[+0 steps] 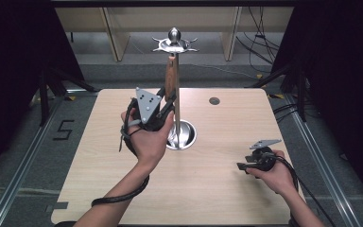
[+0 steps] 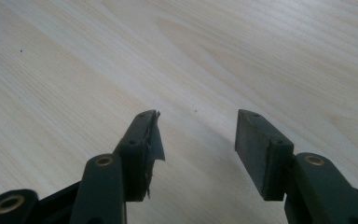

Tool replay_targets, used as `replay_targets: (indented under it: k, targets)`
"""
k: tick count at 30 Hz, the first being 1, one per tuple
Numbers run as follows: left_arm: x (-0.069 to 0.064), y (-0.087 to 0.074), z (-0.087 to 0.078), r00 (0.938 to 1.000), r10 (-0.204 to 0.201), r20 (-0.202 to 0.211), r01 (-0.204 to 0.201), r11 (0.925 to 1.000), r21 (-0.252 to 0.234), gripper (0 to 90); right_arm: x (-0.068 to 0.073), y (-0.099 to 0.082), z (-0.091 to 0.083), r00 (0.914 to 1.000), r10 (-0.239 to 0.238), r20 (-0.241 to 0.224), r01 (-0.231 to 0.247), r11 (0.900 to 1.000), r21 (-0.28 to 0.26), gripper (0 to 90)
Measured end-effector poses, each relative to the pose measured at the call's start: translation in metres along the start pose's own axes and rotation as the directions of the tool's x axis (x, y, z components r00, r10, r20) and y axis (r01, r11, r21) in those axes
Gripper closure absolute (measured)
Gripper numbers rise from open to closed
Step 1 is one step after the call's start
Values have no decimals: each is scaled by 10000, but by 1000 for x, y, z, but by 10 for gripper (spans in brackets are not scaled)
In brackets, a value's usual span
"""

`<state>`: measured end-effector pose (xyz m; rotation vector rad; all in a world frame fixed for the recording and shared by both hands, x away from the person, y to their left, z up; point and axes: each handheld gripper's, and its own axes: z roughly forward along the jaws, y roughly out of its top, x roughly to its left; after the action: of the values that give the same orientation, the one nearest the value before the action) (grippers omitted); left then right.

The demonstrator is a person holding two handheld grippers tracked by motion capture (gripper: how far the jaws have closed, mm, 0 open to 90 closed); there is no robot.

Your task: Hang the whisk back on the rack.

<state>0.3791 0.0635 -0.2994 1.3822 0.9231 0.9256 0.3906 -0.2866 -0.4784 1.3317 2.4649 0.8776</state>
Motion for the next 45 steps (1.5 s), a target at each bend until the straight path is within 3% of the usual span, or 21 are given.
replay_targets:
  k: [8, 45]
  targets:
    - [-3, 3, 3, 9998, 201, -81, -201, 9998, 10, 685, 0, 0, 0, 10000, -85, 13, 85, 10000, -51, 495]
    - [-4, 8, 18, 9990, 296, -329, -290, 9994, 168, 684, 0, 0, -1, 10000, -90, 7, 90, 9999, -79, 495]
